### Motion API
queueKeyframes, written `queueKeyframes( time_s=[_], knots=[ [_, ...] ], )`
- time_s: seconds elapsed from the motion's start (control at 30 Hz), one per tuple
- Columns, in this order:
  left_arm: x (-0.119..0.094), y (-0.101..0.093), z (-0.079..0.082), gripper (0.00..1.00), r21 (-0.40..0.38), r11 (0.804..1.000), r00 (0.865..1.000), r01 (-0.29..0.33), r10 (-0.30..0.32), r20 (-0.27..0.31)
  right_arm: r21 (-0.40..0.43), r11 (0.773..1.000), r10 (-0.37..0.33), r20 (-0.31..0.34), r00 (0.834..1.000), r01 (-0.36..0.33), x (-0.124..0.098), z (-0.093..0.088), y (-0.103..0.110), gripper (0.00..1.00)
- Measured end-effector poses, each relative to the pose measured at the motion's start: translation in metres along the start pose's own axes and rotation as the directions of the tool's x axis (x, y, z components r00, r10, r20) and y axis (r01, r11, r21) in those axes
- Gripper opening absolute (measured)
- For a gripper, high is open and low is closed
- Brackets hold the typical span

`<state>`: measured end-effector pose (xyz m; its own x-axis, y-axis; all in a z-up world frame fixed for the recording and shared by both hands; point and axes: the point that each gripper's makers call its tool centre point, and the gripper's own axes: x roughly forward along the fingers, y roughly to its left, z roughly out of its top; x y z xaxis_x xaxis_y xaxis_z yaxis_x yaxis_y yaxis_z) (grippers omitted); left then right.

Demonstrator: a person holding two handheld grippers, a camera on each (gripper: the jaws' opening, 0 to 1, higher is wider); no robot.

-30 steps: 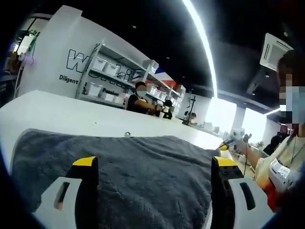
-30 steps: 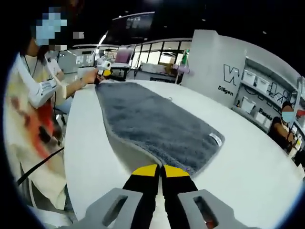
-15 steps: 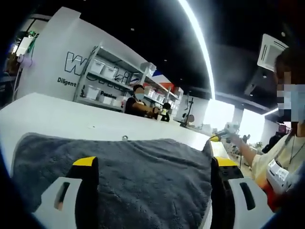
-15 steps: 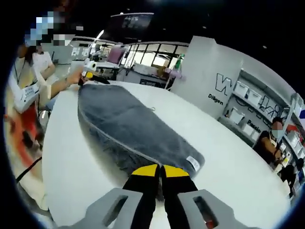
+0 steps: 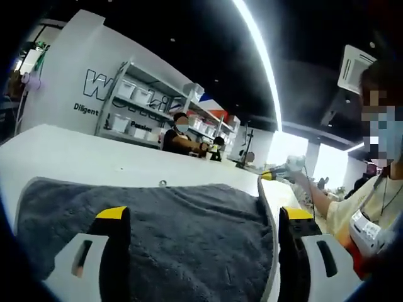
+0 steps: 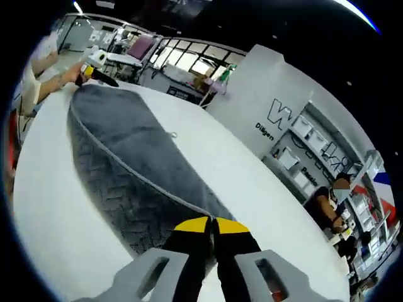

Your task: Fold the towel on the table until its edges align and the towel forms a compact rectangular stack.

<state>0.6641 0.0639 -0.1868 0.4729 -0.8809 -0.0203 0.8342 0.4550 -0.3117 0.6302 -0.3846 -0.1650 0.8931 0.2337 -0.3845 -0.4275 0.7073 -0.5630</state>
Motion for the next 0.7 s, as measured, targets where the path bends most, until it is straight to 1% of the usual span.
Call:
queueKeyframes(
  time_s=[0.03,0.07,0.23,0.3,0.47,0.6,0.67,0.7],
  knots=[
    [0.000,-0.001,0.000,0.96,0.001,1.000,1.000,0.001,-0.001,0.003,-0.010,0.999,-0.038,-0.002,0.999,0.038,0.001,0.001,-0.008,0.00],
    [0.000,-0.002,0.001,0.96,0.001,1.000,1.000,0.002,-0.002,0.005,-0.017,0.998,-0.061,-0.006,0.998,0.060,0.002,0.001,-0.013,0.00],
    [0.001,-0.006,0.002,0.96,-0.004,1.000,1.000,0.021,-0.020,0.016,-0.013,0.991,-0.134,-0.004,0.991,0.134,0.009,0.007,-0.030,0.00],
    [0.001,-0.008,0.005,0.96,0.001,1.000,0.999,0.029,-0.029,0.026,-0.011,0.986,-0.164,-0.012,0.986,0.164,0.014,0.011,-0.037,0.00],
    [-0.002,-0.015,0.016,0.96,0.027,0.998,0.996,0.054,-0.056,0.074,0.000,0.981,-0.194,-0.022,0.981,0.194,0.023,0.015,-0.047,0.00],
    [-0.002,-0.016,0.017,0.96,0.030,0.998,0.995,0.061,-0.063,0.081,0.007,0.980,-0.196,-0.045,0.980,0.197,0.039,0.017,-0.050,0.00],
    [-0.002,-0.016,0.017,0.96,0.030,0.998,0.995,0.060,-0.062,0.078,-0.002,0.980,-0.198,-0.060,0.978,0.198,0.044,0.016,-0.051,0.00],
    [-0.002,-0.016,0.016,0.96,0.029,0.998,0.995,0.060,-0.062,0.076,-0.026,0.977,-0.212,-0.077,0.974,0.210,0.050,0.014,-0.054,0.00]
  ],
)
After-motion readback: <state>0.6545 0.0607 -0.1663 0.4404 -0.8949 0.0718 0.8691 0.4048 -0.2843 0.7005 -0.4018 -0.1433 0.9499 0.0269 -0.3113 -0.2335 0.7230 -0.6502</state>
